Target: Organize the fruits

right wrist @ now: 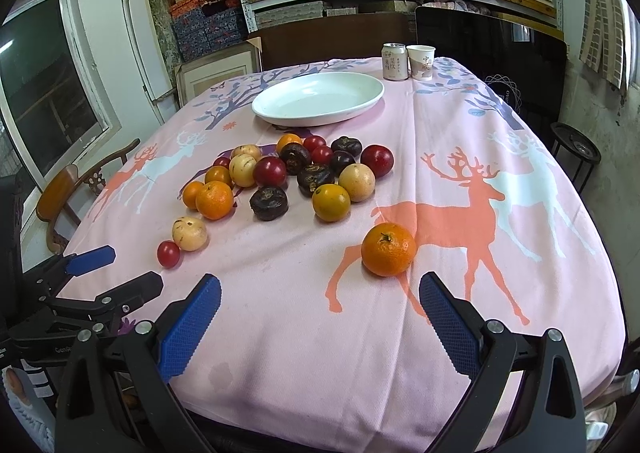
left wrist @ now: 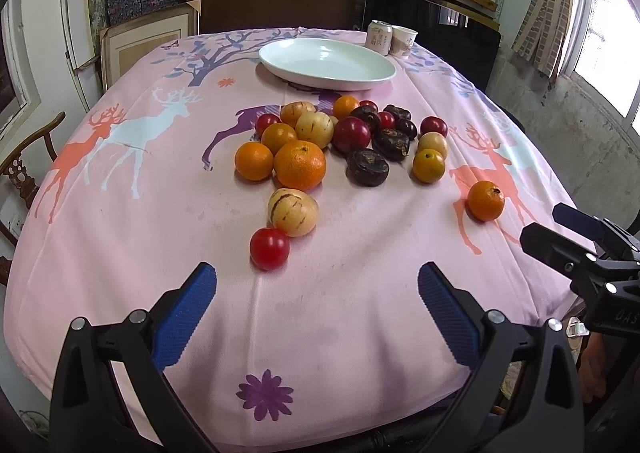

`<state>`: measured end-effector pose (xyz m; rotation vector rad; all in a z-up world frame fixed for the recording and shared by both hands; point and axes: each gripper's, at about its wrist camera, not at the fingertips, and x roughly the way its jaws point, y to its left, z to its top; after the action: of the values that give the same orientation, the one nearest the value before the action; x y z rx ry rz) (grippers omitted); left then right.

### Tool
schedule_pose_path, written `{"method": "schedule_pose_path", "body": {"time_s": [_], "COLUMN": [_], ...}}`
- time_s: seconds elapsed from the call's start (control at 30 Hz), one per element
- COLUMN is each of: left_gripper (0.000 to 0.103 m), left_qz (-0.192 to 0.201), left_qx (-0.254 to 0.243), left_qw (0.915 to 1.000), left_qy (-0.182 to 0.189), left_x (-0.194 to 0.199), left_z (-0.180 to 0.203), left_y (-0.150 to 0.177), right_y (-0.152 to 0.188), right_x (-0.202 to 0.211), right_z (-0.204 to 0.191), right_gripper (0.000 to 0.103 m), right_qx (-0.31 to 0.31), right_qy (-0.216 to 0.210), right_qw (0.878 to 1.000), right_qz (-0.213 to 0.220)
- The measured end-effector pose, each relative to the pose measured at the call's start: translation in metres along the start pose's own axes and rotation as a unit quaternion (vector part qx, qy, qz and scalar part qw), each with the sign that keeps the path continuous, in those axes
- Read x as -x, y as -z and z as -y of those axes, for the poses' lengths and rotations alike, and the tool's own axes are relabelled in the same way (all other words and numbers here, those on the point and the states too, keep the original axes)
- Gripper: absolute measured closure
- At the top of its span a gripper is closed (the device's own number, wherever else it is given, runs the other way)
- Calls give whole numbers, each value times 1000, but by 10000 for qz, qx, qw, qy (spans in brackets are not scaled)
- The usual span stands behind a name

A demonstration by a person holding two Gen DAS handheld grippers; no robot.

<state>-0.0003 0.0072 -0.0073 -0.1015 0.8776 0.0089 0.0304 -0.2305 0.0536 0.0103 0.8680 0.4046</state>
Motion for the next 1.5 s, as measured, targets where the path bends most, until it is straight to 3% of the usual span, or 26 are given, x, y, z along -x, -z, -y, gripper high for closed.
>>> {"method": "schedule_pose_path", "body": {"time_s": [0.7,1.13,1.5], "left_gripper": [4,4,4], "left_qz": [242,-144,-130], "left_qx": [-106,-187,-95], "left_qw": [9995,9994,9997], "left_qy": [-146,-253,-166], "left_x": [-3,-7,-9], "left_z": [-1,1,1], "left_y": [1,4,6], "right_y": [0,0,2], "right_x": [-1,-1,-3], "right_z": [0,1,-3], "right_gripper": [3,3,3], "right_qx": [-20,-32,-61], "right_qy": [-16,-32,-83], "right_qw": [10000,10000,9999], "right_qz": [-11,-10,-4]}}
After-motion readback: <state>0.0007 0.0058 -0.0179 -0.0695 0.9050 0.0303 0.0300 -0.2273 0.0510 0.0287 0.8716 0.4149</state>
